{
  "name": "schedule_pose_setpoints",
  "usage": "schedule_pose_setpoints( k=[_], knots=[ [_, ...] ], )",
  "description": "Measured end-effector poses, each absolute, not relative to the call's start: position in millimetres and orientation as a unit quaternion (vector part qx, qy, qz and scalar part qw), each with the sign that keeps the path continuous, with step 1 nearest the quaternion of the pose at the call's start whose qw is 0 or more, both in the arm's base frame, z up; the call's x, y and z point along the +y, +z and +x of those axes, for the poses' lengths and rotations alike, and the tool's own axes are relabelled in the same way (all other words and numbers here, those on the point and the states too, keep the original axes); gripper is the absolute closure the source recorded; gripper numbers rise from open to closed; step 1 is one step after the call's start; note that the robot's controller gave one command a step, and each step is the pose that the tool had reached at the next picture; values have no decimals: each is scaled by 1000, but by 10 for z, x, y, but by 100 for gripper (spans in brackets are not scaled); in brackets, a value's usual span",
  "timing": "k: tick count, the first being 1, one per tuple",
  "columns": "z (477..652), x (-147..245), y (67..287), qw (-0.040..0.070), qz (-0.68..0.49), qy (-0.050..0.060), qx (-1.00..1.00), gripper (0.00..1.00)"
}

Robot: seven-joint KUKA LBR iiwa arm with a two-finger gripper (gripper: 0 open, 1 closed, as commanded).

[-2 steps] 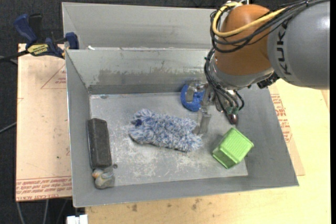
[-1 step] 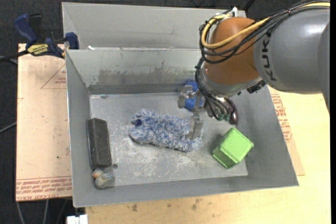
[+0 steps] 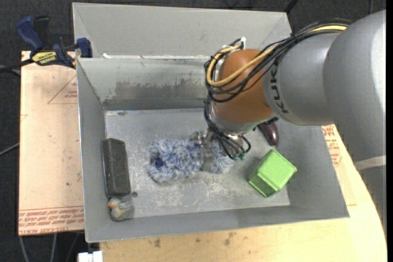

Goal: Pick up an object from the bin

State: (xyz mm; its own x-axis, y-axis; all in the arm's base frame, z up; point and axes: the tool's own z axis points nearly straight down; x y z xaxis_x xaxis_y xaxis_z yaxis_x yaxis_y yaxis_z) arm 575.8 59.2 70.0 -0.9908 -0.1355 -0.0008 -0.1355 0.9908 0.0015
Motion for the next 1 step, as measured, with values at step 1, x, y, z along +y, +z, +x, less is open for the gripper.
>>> schedule_pose_setpoints(
  k=[1],
  knots=[
    [5758, 591, 700, 0, -68, 1, 998, 100]
  ],
)
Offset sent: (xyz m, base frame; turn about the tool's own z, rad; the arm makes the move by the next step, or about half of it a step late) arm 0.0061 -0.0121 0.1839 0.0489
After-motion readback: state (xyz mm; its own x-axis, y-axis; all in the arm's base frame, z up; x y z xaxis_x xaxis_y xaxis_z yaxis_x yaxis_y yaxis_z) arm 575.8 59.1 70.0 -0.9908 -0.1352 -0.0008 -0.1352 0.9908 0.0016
